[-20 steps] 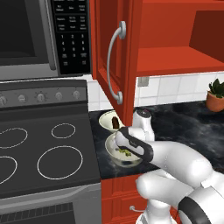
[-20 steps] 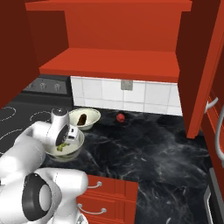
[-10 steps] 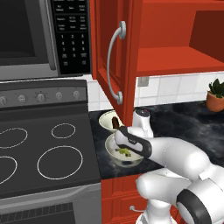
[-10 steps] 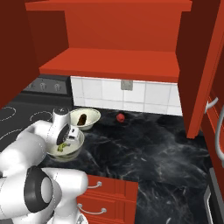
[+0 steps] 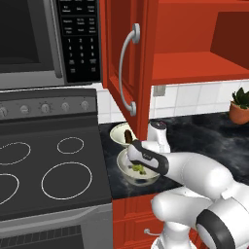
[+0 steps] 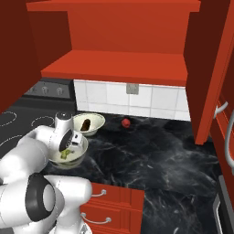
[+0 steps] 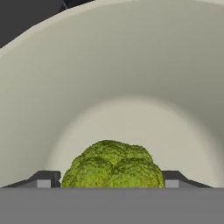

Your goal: Pick both bowls and place them on the counter. Then place the broccoli in one bowl and place the sweet potato in the other bowl.

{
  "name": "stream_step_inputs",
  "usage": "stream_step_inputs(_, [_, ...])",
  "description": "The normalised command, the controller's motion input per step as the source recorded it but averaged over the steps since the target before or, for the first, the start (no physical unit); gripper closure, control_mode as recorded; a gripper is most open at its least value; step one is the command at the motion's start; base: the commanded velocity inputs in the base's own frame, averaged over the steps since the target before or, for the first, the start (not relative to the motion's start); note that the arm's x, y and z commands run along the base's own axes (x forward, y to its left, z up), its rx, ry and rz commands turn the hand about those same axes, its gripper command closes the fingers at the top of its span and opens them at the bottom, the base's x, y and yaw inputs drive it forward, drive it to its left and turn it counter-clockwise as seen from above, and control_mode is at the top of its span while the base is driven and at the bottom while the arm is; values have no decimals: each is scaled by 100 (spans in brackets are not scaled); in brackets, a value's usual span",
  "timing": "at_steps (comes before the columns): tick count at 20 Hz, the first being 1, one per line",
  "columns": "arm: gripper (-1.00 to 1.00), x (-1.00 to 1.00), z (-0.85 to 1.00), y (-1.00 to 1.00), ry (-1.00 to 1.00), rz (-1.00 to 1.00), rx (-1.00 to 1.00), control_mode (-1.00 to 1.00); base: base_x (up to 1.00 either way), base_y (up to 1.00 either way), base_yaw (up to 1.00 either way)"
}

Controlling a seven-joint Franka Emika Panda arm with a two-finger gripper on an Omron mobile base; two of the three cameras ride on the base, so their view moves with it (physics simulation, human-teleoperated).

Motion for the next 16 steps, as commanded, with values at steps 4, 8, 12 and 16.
stream_step_inputs(4, [-100, -9, 1, -1, 0, 0, 0, -100, 0, 0, 0])
stream_step_inputs(8, [-100, -7, 10, 0, 0, 0, 0, -100, 0, 0, 0])
stream_step_inputs(12, [-100, -12, 37, -1, 0, 0, 0, -100, 0, 0, 0])
stream_step_inputs(16, [-100, -27, 43, -18, 0, 0, 0, -100, 0, 0, 0])
